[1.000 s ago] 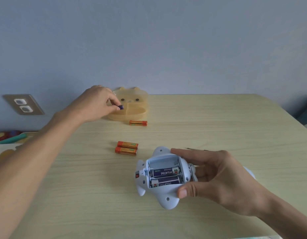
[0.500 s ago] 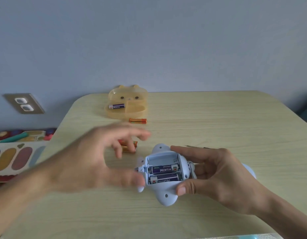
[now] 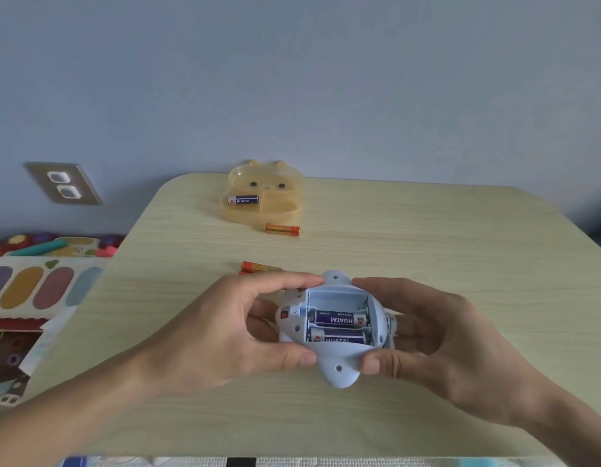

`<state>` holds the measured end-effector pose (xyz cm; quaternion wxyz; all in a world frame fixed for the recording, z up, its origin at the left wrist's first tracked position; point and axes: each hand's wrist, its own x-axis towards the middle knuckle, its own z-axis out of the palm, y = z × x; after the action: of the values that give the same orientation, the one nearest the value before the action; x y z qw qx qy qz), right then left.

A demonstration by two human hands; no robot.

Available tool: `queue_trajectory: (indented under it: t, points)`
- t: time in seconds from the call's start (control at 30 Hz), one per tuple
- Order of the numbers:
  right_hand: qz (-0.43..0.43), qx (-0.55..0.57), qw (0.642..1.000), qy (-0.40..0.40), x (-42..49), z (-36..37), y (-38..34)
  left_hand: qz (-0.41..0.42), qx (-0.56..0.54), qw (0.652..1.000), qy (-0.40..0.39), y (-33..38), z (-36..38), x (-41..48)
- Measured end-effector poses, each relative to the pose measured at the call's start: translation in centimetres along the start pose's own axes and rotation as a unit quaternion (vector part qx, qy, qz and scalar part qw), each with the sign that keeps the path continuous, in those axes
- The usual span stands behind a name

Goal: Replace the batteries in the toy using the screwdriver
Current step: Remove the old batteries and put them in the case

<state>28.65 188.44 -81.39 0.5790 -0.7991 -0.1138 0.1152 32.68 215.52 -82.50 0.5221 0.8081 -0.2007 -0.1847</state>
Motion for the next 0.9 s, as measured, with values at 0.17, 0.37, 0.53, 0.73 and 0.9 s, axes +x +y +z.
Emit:
queue_trajectory:
  t: [0.17,0.37,0.53,0.73,0.9]
  points:
    - [-0.124,-0.339,0.932,-0.033,0.5,-1.1,-2.1,0.019,0.015,1.000,0.005,0.1,-0.6,0.1]
    - [-0.099,-0.447,0.870,-0.182,2.0,-0.2,-5.0,0.016,0.021,1.000,-0.016,-0.1,-1.0,0.2]
    - [-0.062,-0.481,0.847,-0.220,2.5,0.4,-6.4,0.021,0.015,0.999,-0.035,0.0,-1.4,0.5]
    - [-0.046,-0.517,0.827,-0.216,2.8,0.7,-7.0,0.021,0.020,0.999,-0.042,-0.1,-1.8,0.6]
    - [-0.062,-0.527,0.819,-0.221,2.5,1.1,-6.9,0.017,0.024,0.999,-0.044,-0.2,-2.4,0.4]
